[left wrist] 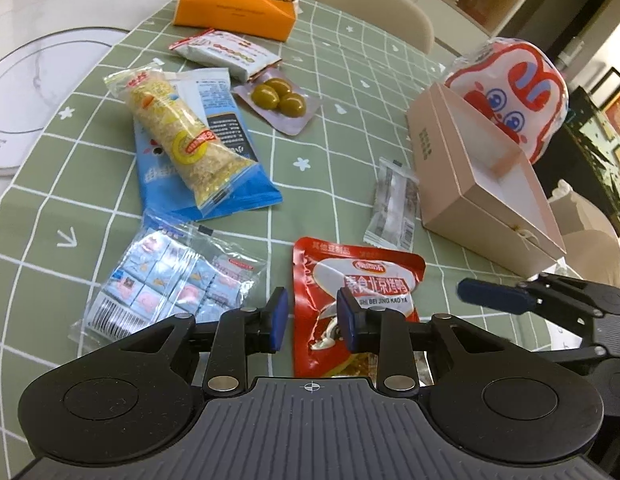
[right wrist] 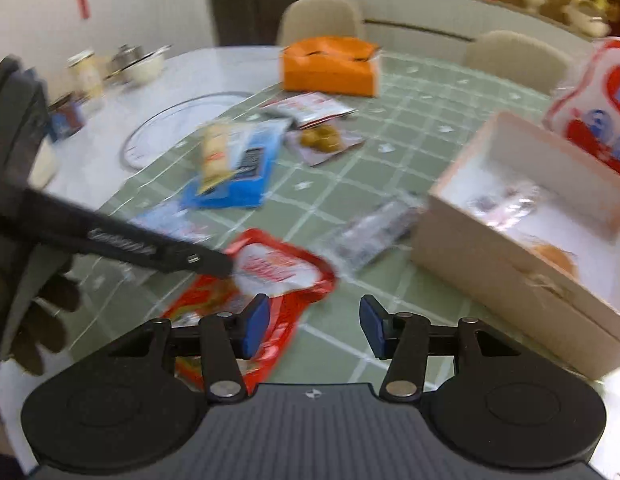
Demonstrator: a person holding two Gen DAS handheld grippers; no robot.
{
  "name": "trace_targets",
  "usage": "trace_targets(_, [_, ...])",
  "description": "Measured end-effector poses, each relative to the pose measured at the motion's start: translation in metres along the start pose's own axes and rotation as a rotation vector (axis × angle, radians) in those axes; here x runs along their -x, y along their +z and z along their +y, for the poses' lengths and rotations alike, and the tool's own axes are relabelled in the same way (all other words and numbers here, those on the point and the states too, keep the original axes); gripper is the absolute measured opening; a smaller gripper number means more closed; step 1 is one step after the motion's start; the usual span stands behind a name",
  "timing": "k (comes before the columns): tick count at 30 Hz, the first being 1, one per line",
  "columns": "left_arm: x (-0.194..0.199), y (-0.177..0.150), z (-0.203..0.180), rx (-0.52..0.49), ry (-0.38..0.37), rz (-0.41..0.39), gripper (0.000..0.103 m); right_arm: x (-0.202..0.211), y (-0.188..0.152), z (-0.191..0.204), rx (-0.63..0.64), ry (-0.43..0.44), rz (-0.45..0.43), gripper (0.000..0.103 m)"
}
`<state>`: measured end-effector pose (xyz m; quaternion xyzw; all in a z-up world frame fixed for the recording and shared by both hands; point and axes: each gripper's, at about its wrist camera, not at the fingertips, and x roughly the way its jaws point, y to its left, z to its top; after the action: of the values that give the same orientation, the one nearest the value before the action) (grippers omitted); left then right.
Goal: Organize snacks
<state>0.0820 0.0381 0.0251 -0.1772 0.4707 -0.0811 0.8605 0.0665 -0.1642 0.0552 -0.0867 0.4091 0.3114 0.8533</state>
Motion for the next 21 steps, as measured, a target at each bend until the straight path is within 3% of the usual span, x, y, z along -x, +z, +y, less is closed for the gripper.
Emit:
trace_targets(6, [0.005,-0.006,-0.003,0.015,0.051,-0.006,0.031,-0.007,0.027,-0.016,-0.003,-0.001,0.006,0.05])
trace_targets(9, [0.007,-0.009,-0.005,0.021,0.068,-0.012,0.031,-0.008,0.043,-0.029,-0.073,0.059,0.026,0.05])
trace_targets(21, [0.014,-0.015,-0.001,0.078,0.076,-0.011,0.031,-0.043,0.034,-0.024,-0.189,0.101,0.133,0.05])
